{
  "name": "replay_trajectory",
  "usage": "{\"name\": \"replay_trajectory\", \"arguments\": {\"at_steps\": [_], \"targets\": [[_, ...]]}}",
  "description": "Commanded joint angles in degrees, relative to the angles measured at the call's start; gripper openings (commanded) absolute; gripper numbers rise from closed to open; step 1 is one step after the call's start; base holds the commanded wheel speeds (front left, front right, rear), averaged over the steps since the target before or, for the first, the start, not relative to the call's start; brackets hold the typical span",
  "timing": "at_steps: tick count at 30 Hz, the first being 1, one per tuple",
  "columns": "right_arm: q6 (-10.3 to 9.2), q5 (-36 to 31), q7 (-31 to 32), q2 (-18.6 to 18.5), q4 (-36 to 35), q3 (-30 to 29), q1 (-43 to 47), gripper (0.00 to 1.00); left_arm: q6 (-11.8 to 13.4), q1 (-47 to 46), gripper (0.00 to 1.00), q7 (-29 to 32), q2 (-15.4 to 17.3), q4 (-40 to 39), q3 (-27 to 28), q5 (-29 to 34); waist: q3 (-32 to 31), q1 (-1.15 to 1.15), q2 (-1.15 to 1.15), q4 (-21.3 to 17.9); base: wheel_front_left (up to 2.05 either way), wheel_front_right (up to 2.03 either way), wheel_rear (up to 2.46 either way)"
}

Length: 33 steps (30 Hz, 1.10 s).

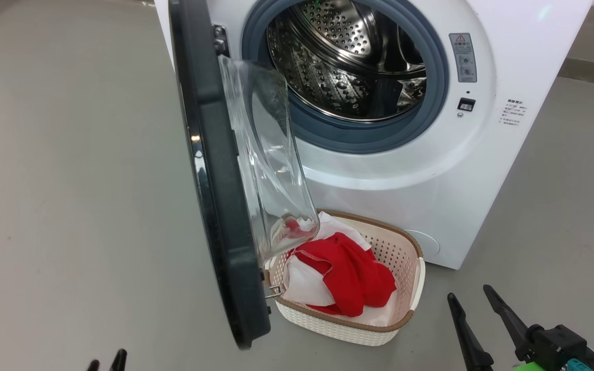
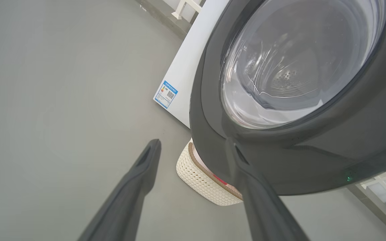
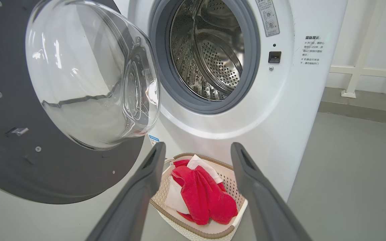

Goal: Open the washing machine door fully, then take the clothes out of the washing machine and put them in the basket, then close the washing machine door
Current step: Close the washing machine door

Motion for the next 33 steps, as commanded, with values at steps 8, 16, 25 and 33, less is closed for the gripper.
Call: {"name": "replay_trajectory", "arguments": {"at_steps": [8,16,25,33], "targets": [[0.43,0.0,-0.4,-0.7,-1.5,-0.1,-0.8,1.0,-0.4,-0.9,1.0,-0.8,-6.8,-2.3,13.8,29.2,-0.2,0.0,0.0,0.0,0.0,0.0,0.0],[0.43,0.1,-0.4,-0.3,-1.9,-1.4,-0.4,1.0,-0.4,2.5,1.0,-0.8,-14.4,-10.2,23.1,50.0,-0.8,0.0,0.0,-0.6,0.0,0.0,0.0],[0.43,0.2,-0.4,0.1,-1.7,-2.2,0.9,1.0,-0.4,4.2,1.0,-0.8,-17.3,-10.7,24.6,52.8,-1.3,0.0,0.0,-1.0,0.0,0.0,0.0],[0.43,0.0,-0.4,0.3,-1.6,-2.4,1.2,1.0,-0.4,4.4,1.0,-0.8,-17.2,-10.8,24.6,52.3,-1.6,0.0,0.0,-1.3,0.0,0.0,0.0]]}}
